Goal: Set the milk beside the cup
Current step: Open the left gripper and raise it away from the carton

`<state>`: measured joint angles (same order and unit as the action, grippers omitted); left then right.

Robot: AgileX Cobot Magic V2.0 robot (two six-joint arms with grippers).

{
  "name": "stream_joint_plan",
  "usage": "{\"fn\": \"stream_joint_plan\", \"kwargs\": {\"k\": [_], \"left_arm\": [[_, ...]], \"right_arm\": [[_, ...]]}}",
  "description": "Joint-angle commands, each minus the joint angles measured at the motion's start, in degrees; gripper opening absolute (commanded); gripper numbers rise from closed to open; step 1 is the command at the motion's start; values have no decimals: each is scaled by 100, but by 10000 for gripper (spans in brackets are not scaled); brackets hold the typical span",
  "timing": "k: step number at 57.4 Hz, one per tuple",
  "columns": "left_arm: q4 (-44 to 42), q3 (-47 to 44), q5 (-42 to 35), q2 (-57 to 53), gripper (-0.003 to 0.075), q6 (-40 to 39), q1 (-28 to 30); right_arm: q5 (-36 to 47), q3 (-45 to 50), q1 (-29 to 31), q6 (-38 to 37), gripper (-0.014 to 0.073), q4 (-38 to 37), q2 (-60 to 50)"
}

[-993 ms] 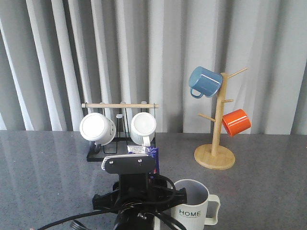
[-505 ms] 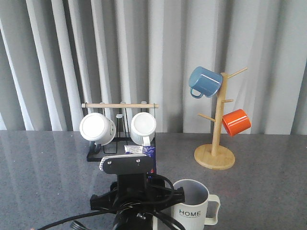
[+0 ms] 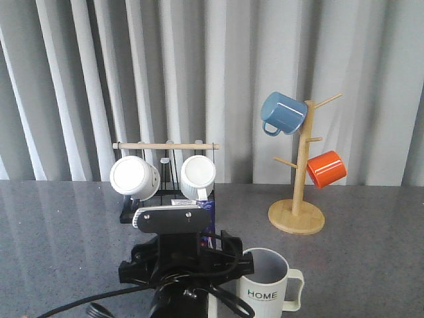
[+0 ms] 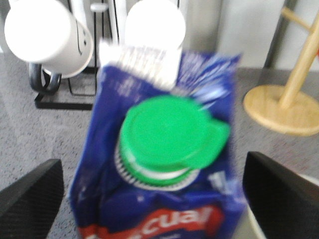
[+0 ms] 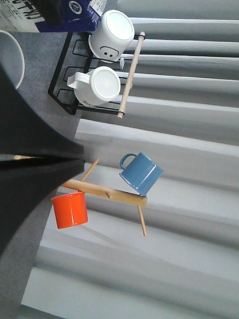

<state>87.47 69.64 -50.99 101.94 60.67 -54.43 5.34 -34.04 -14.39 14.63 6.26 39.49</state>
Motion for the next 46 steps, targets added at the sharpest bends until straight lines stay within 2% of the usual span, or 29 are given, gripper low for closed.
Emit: {"fn": "stream_joint_plan", "kwargs": {"k": [1,11,16,20,24,25,27,46], "left_arm": [[-317,140,-183,-587,711,18,-60],[-343,140,-78,-1318,670,151,-104],[-589,140,37,-1881,584,688,-120],[-732,140,291,-2305,429,1276,-120],[-752,140,599,-2677,180,1863,-120],[-717,140,666,-2740,92,2030,-120],[-654,140,720,-2883,-11,2260,-120],[-417,140,332,-3564,-8,2383,-108]], "right_arm": [[399,-196,39,29,-7,-66,-11],[399,-196,39,29,-7,-66,-11],[399,-196,39,29,-7,-66,-11],[399,-196,39,29,-7,-66,-11],[399,-196,39,29,-7,-66,-11],[399,-196,39,29,-7,-66,-11],[399,-196,39,29,-7,-66,-11],[399,-196,39,29,-7,-66,-11]]}}
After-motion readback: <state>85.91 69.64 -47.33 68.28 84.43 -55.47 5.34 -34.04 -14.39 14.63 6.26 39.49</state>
